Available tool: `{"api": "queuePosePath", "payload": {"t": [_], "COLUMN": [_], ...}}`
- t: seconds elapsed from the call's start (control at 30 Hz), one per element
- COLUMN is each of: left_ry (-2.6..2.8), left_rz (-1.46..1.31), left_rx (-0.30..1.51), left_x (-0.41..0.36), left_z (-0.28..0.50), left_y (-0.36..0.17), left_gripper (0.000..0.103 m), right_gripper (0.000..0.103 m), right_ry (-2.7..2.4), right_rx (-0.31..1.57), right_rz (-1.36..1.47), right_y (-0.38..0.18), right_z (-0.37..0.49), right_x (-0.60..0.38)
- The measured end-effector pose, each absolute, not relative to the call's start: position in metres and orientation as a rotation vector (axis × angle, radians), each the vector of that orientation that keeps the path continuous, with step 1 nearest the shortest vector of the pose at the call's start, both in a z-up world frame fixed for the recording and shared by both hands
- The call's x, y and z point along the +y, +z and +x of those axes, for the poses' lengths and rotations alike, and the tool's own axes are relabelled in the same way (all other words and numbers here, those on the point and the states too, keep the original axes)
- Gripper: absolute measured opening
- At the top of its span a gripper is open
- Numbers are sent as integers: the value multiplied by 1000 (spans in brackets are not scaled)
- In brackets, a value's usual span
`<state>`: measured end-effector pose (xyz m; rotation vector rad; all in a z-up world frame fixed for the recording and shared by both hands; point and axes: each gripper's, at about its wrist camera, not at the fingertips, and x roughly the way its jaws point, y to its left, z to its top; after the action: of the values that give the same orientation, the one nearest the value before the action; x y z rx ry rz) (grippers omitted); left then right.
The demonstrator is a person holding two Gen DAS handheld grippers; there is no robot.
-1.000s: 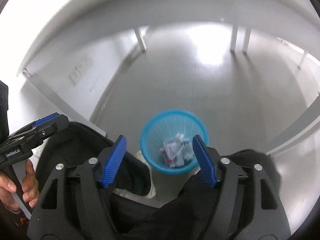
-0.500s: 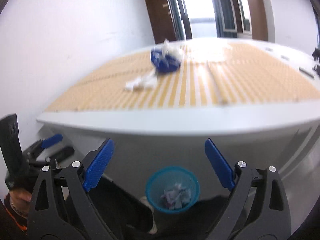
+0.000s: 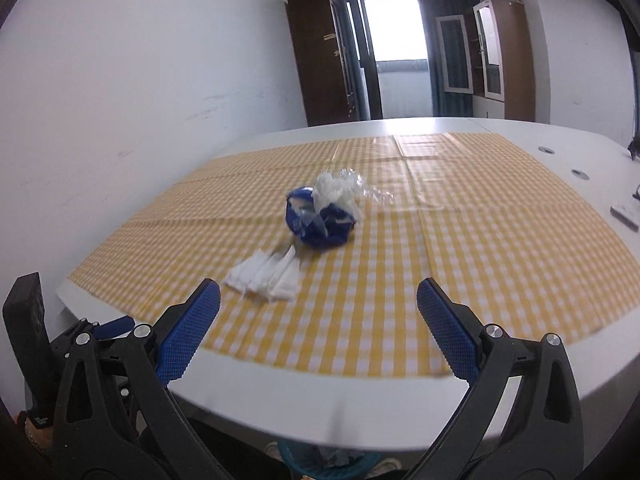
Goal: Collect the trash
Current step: 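Move both tools back up to the napkins on the table, then grasp the white napkins with the left tool while the right tool grasps a white tissue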
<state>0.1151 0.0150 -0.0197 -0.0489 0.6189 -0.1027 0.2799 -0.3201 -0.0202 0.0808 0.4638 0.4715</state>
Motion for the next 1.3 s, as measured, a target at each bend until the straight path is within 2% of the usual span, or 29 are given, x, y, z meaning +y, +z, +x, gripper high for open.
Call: {"api": "queuePosePath", "payload": {"t": [0.57,0.77,0.87,1.0,1.07,1.13,1.23,1.3], "left_ry": [-110,-117,-111,-142,-152,-154,-154,-146], "left_rz": [-55,-55,-53,-74,-84,-71,-65,-81], "left_rx": [762,804,835,879,885,896,886,878], "left_x": [13,10,7,6,6,3,1,2], "left_z": [224,251,266,279,280,281,280,280], "left_y": [-25,-25,-29,-39,-40,-41,-38,-38], "left_gripper": [97,97,97,89,85,78,55,41], "right_gripper": [93,90,84,67,55,34,14,8], "right_ry": [478,463,460,459,454,466,465,467], "right_rx": [544,593,641,688,706,732,734,728], "right_rz": [84,110,128,154,163,186,173,154], "right_y": [7,6,-1,-14,-20,-27,-30,-32], "right_z": [404,452,476,492,496,500,497,492], "right_x": [-271,-261,-256,-252,-252,-255,-257,-257]}}
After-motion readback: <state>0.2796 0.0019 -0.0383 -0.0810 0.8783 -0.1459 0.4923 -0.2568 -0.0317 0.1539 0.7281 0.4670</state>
